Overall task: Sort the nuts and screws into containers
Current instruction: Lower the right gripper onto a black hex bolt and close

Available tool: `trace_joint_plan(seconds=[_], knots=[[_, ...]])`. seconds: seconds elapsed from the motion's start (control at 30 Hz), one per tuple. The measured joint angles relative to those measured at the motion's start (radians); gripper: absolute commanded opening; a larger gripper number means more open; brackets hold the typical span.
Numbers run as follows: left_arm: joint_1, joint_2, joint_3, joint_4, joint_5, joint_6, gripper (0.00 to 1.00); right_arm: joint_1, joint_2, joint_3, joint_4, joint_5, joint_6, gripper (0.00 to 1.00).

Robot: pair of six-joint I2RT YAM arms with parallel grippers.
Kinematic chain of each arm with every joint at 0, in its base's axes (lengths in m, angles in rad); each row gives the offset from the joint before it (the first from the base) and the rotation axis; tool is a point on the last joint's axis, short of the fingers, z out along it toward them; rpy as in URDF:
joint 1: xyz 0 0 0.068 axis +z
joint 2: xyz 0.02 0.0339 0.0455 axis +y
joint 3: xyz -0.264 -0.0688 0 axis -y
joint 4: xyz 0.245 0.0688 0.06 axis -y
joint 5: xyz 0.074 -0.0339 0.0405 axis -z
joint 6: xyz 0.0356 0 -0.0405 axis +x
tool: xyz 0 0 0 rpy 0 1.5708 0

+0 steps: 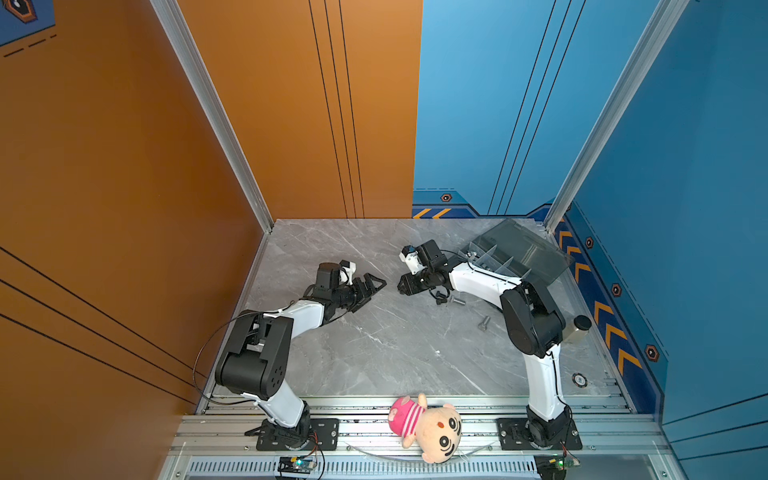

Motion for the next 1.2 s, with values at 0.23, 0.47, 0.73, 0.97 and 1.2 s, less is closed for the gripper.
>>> trace_joint_plan(seconds=[0.23, 0.47, 0.73, 0.97, 1.2], knots=[[0.003, 0.000, -0.001, 0.000, 0.000, 0.000, 0.98, 0.026, 0.031, -0.002, 0.010, 0.075, -0.005, 0.44], [0.003, 0.000, -0.001, 0.000, 0.000, 0.000, 0.98, 0.043, 0.047, 0.000, 0.019, 0.105, -0.008, 0.41], [0.004, 0.000, -0.002, 0.000, 0.001, 0.000, 0.98, 0.044, 0.062, 0.001, 0.038, 0.116, -0.008, 0.40], [0.005, 0.000, -0.002, 0.000, 0.003, 0.000, 0.98, 0.044, 0.078, 0.018, 0.055, 0.134, -0.007, 0.39], [0.005, 0.000, -0.002, 0.000, 0.003, 0.000, 0.98, 0.044, 0.085, 0.024, 0.061, 0.142, -0.004, 0.33]])
